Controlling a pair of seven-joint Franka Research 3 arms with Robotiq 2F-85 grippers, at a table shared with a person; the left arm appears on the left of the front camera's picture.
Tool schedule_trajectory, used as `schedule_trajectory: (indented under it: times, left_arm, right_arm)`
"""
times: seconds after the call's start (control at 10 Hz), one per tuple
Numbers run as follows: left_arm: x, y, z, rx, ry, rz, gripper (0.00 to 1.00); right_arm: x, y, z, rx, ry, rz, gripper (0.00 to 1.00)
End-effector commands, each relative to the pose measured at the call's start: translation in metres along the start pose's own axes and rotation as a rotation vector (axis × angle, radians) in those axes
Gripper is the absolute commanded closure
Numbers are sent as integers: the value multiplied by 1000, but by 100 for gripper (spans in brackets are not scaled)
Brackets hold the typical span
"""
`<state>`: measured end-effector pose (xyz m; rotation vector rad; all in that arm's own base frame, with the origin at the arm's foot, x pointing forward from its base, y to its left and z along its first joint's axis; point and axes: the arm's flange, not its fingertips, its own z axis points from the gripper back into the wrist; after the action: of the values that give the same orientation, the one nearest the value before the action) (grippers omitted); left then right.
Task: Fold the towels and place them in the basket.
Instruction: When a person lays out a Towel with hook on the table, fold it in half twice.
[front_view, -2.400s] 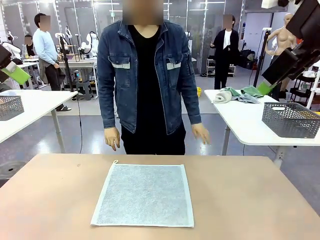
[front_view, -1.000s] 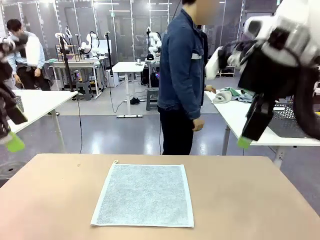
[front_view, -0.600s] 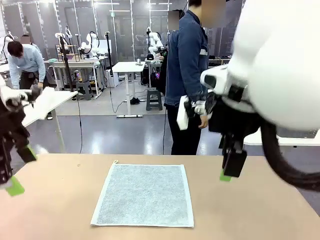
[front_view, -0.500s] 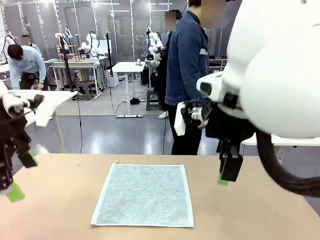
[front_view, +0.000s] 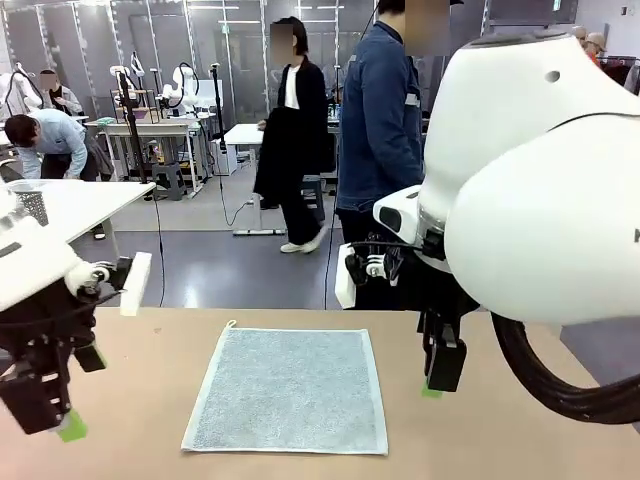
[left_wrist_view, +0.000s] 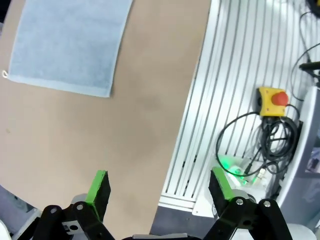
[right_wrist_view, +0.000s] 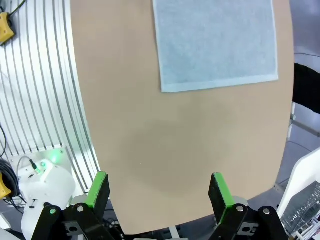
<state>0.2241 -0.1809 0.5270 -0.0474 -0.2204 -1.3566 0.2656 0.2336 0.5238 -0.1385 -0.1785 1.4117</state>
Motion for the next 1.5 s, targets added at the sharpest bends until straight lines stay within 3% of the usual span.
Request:
schedule_trajectory:
  times: [0.0,0.3,1.0,1.2,1.4]
  left_arm:
    - [11,5,-25,30,45,-13,0]
    - [15,13,-45,-9,55,0,0]
    - [18,17,-40,-27,53,-8,0]
    - [22,25,-68,-25,65,-113,0]
    - [27,33,-97,-20,56,-137,0]
  right_arm:
    - [0,6,-14,34,-14,54,0]
    - [3,9,-28,61,-21,33,0]
    - [2,10,-23,46,9,22,0]
    - [14,9,-55,65,17,85,0]
    - [25,11,-83,74,52,73,0]
